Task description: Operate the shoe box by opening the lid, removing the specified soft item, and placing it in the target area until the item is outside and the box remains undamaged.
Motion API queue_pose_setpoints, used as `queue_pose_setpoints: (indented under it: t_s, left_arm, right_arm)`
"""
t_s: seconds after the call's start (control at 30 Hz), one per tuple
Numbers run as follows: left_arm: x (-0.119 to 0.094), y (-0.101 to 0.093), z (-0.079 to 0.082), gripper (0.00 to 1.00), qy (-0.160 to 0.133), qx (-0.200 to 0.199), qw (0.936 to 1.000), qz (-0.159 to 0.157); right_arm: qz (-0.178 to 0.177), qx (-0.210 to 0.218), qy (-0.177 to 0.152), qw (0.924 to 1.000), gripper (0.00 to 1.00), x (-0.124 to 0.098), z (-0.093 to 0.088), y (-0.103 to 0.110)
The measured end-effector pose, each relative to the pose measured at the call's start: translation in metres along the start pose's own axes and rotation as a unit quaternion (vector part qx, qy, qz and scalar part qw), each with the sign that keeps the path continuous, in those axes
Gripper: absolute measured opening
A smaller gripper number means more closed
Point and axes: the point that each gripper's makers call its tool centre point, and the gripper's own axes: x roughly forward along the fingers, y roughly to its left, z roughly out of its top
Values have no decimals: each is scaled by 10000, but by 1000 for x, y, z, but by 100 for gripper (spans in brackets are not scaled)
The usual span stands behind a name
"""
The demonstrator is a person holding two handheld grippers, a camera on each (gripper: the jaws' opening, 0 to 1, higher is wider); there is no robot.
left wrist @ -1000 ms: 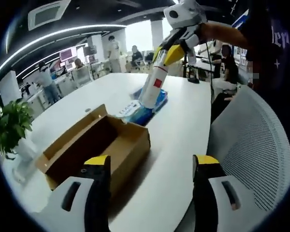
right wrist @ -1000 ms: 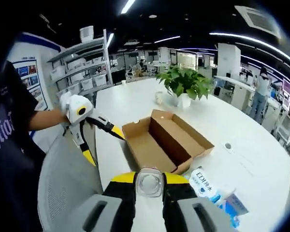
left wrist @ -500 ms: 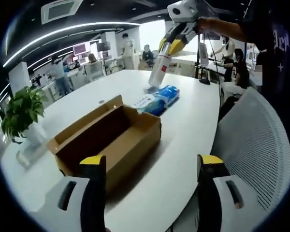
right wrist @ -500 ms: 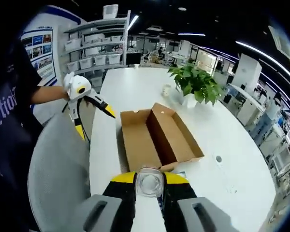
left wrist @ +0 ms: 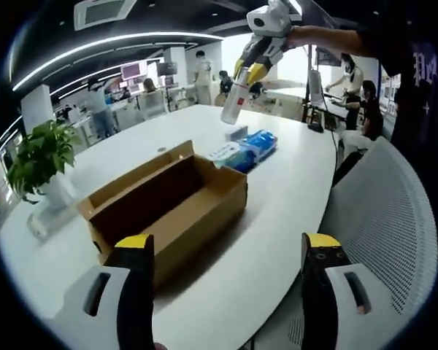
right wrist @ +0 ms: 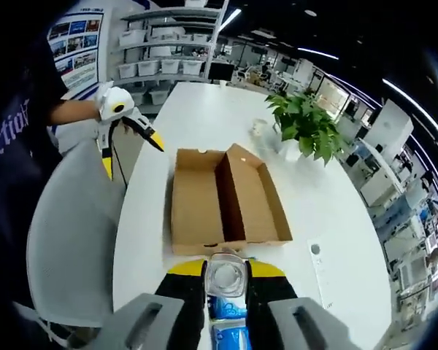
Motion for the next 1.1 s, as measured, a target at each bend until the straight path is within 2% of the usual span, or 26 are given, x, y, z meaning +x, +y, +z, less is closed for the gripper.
queue_pose_setpoints:
  t_s: [0.3, 0.77, 1.1]
  left_arm:
    - [-3, 4, -3, 85, -41, -109, 9999, 121]
    - [-7, 8, -10, 95, -31, -233, 9994, 270]
    - [-10, 7, -17, 99, -5, -342, 9988, 339]
  right_arm:
    - [6, -202, 188, 9996, 15, 18, -16, -30]
    - [-85, -484, 458, 9977, 16, 47, -39, -72]
    - [65, -654, 770, 9949, 16, 76, -60, -84]
